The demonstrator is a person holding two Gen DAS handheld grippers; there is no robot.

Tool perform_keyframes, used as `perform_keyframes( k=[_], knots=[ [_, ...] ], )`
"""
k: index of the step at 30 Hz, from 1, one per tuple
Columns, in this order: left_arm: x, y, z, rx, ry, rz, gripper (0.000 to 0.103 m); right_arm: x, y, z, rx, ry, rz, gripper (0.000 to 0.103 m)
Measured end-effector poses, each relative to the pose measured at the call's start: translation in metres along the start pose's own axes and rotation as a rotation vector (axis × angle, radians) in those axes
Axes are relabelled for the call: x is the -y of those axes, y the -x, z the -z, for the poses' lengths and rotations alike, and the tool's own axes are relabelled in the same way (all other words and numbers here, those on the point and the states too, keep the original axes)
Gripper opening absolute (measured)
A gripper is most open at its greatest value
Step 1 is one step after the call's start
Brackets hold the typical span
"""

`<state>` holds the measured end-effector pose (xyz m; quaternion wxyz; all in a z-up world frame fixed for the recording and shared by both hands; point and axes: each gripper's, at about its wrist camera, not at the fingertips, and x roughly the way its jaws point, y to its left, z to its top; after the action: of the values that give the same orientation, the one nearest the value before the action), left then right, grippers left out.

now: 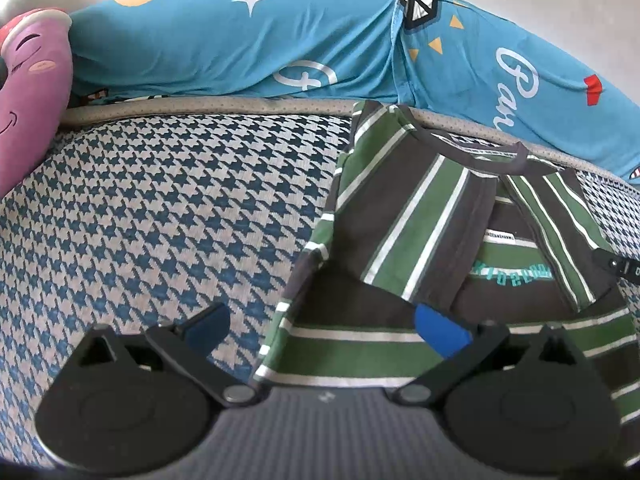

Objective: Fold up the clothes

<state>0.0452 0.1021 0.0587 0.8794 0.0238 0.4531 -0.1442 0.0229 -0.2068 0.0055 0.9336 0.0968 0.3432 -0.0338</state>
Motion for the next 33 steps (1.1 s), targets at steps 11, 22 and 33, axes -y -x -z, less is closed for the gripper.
perform_keyframes(
  k=[11,22,33],
  knots=[
    [-0.001,-0.004,-0.002,-0.011,-0.001,0.000,0.103,0.008,-0.008,0.000,-0.002,-0.035,-0.042,0.030],
    [-0.008,-0.007,-0.002,-0.025,0.009,-0.012,0.103,-0.025,0.007,-0.010,0.041,0.002,-0.092,0.012],
    [-0.026,-0.002,-0.001,-0.025,0.034,-0.024,0.103,-0.092,0.013,-0.018,0.094,0.040,-0.182,0.010]
  ],
)
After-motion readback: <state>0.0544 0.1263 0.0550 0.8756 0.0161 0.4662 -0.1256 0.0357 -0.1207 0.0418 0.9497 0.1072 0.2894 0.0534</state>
